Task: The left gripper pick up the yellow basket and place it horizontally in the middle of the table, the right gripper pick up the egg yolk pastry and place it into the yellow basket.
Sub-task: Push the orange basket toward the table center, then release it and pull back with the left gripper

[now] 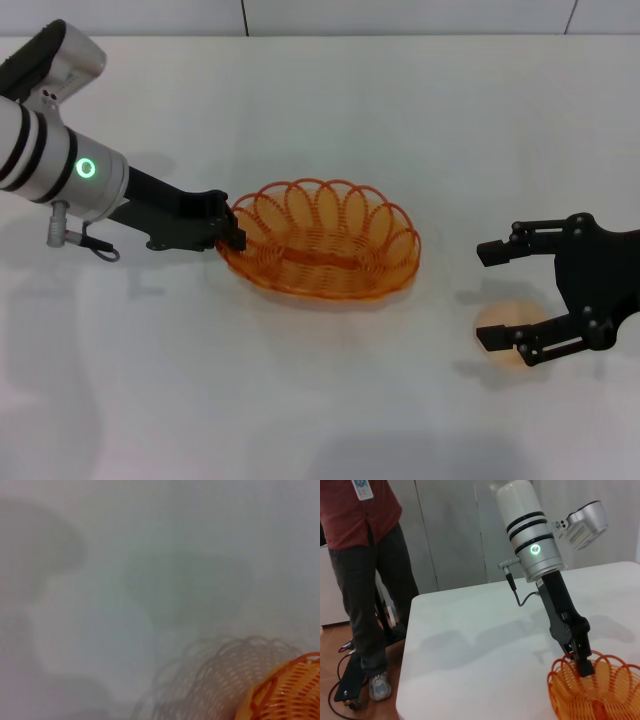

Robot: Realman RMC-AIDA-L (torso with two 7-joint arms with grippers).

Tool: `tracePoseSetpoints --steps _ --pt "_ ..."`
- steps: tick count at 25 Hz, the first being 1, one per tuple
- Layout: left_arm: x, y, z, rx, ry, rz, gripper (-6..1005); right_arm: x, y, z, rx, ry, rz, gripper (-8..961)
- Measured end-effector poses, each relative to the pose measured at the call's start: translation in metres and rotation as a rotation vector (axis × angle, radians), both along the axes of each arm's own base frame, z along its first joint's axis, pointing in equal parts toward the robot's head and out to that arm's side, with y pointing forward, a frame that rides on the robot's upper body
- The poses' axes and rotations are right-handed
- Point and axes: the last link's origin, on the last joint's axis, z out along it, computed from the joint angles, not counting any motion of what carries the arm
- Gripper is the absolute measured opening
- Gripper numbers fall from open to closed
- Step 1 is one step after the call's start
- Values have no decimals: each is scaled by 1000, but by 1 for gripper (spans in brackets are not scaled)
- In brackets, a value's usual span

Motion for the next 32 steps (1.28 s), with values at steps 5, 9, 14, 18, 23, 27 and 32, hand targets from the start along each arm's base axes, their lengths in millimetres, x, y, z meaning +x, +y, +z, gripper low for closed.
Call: tracePoseSetpoints --steps 5,9,14,18,23,27,32 --pt "0 -2 -2 -9 -7 5 136 0 0 0 0 1 1 855" --pt "-1 -4 -4 -18 -19 19 140 0 0 0 0 1 2 855" --pt "1 -4 -5 -12 -42 13 179 -1 0 0 1 1 4 855" --pt "1 -4 -4 -12 -43 4 317 -1 0 0 2 0 6 855" --pt "1 -2 -2 -9 -39 -13 526 -2 1 1 5 1 5 855" --pt "1 -1 -1 -6 -35 -27 709 -2 1 2 7 1 2 855" --pt "3 3 6 6 -24 -59 843 -2 1 2 9 1 0 855"
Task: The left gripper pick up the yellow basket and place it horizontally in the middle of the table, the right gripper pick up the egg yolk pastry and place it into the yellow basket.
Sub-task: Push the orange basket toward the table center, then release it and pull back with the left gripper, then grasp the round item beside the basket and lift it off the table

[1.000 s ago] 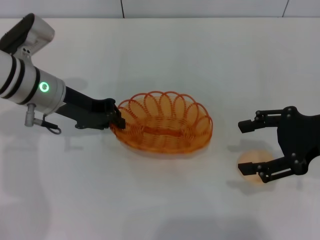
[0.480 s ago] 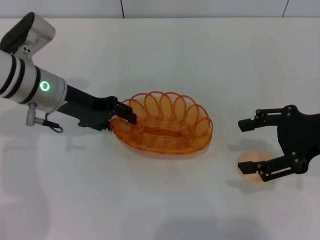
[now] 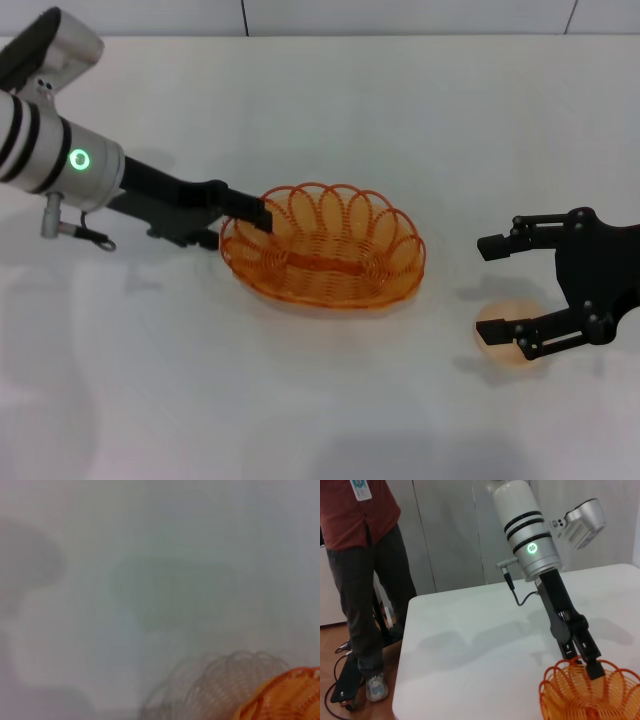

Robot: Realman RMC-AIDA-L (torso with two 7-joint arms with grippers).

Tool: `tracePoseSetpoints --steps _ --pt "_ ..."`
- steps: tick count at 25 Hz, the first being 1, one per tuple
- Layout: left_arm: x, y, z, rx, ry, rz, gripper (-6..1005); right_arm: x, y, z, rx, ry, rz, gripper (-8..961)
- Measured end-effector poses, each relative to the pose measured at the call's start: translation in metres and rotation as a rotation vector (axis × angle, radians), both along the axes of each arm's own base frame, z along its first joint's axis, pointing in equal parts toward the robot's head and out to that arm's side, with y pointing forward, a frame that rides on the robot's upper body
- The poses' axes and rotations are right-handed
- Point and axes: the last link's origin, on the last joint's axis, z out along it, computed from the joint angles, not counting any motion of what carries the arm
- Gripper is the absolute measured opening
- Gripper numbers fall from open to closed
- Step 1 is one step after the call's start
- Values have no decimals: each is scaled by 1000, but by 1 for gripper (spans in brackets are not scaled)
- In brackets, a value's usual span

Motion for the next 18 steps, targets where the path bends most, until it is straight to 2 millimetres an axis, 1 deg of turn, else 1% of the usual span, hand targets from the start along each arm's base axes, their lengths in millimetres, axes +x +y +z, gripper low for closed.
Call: tracePoseSetpoints --steps 3,4,9,12,16,18 --pt "5 8 11 42 4 -48 885 0 0 0 2 0 -1 855" --pt "7 10 15 59 1 -61 885 0 0 0 3 1 -2 855" --pt "14 21 48 190 -52 -149 883 0 1 1 6 8 -6 855" --pt "19 25 68 279 -118 -203 882 0 1 1 11 17 -4 855" --pt "13 25 85 357 -154 -240 880 -1 3 1 20 22 -6 855" --pt "10 22 89 377 -170 -269 880 -1 4 2 27 23 -8 855"
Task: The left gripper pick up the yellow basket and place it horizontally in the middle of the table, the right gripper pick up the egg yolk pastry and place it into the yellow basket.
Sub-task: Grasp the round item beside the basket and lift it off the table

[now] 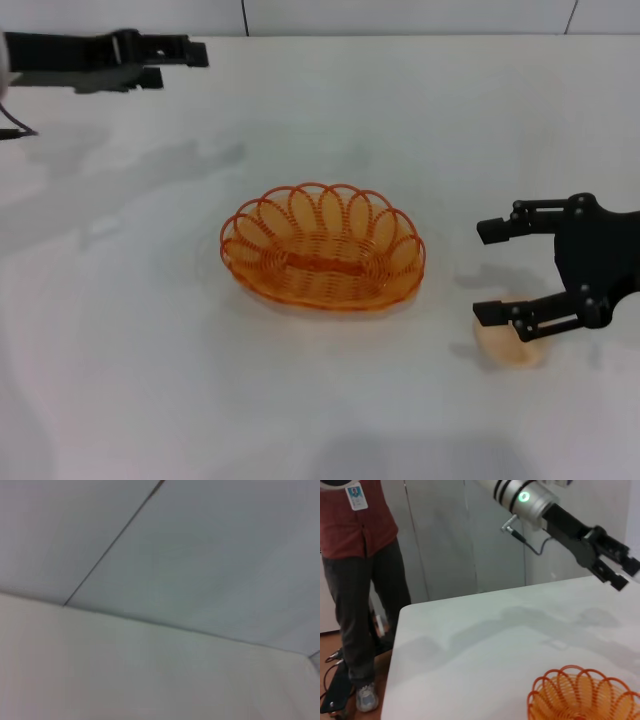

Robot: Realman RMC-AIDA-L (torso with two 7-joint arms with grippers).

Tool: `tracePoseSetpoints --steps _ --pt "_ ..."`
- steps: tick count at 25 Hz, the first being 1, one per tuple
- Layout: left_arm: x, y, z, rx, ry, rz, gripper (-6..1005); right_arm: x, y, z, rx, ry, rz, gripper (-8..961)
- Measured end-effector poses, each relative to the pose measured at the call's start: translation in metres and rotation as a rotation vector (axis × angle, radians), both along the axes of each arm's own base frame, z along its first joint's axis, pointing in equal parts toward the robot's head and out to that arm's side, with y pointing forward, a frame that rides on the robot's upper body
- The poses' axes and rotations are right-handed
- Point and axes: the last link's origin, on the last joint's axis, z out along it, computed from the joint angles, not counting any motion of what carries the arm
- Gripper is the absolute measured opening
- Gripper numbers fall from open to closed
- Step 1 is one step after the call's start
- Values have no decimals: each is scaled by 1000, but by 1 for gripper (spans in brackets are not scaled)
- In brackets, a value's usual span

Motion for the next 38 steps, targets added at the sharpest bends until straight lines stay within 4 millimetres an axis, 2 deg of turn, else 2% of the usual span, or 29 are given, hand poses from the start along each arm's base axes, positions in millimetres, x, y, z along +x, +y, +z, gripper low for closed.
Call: tracePoseSetpoints --steps 7,14,18,22,28,38 --pt "-3 -23 22 35 -8 -230 880 -2 6 -3 31 0 -12 855" --pt "-7 -51 43 -68 80 -424 880 -5 12 -8 58 -5 -17 855" --pt "-5 -69 48 -156 112 -530 880 -6 14 -10 65 -5 -29 855" --pt "-7 -82 43 -280 168 -573 879 -6 15 -11 62 -10 -43 855" --pt "-7 -91 24 -434 240 -613 879 -6 15 -12 57 -16 -46 854" --pt "-3 -91 14 -472 254 -645 879 -4 14 -12 46 -40 -62 854"
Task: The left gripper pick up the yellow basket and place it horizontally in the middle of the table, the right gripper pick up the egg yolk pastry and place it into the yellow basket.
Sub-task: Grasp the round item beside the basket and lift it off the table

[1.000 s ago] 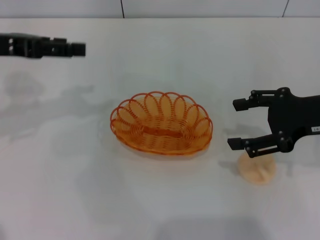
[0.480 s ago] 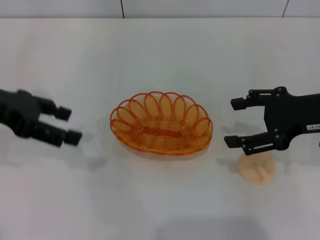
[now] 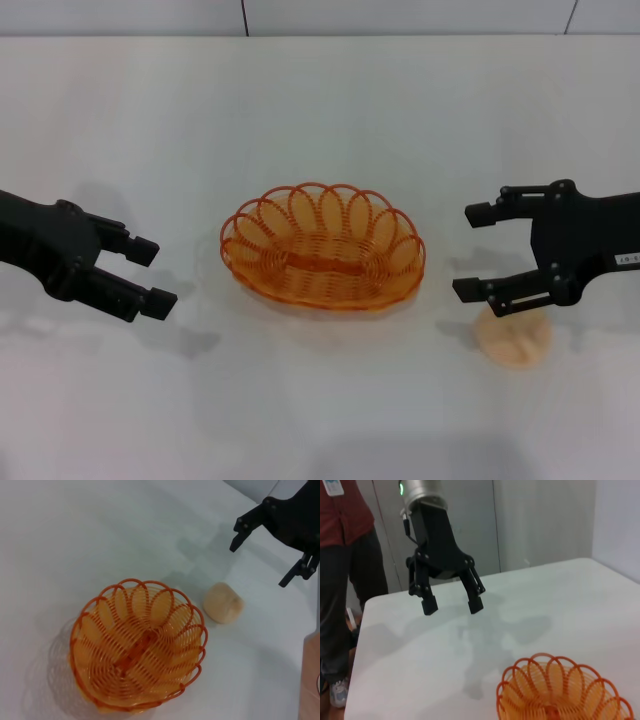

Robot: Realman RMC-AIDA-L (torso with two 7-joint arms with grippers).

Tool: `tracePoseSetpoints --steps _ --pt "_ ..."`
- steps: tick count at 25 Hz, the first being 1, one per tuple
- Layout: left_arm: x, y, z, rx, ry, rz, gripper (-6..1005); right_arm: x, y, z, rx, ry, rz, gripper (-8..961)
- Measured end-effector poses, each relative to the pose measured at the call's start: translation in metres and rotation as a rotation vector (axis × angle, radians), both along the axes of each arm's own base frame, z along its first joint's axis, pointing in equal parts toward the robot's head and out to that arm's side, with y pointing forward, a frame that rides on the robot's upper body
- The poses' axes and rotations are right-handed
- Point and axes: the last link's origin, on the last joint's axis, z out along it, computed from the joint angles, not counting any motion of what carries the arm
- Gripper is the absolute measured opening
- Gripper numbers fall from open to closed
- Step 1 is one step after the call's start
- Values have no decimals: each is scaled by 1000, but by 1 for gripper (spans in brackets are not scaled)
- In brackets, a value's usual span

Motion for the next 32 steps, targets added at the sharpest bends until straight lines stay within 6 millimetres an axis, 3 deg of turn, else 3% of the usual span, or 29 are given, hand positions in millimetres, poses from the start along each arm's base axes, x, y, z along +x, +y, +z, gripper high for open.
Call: tracePoseSetpoints --steps 13,22,32 --pt "5 1 -3 2 -11 -11 879 -5 -6 1 -64 -22 12 854" --pt "4 2 -3 6 -7 -12 879 -8 8 -2 -80 -165 -58 854" --pt "4 3 -4 9 -8 -13 878 4 11 -6 -88 -259 -147 854"
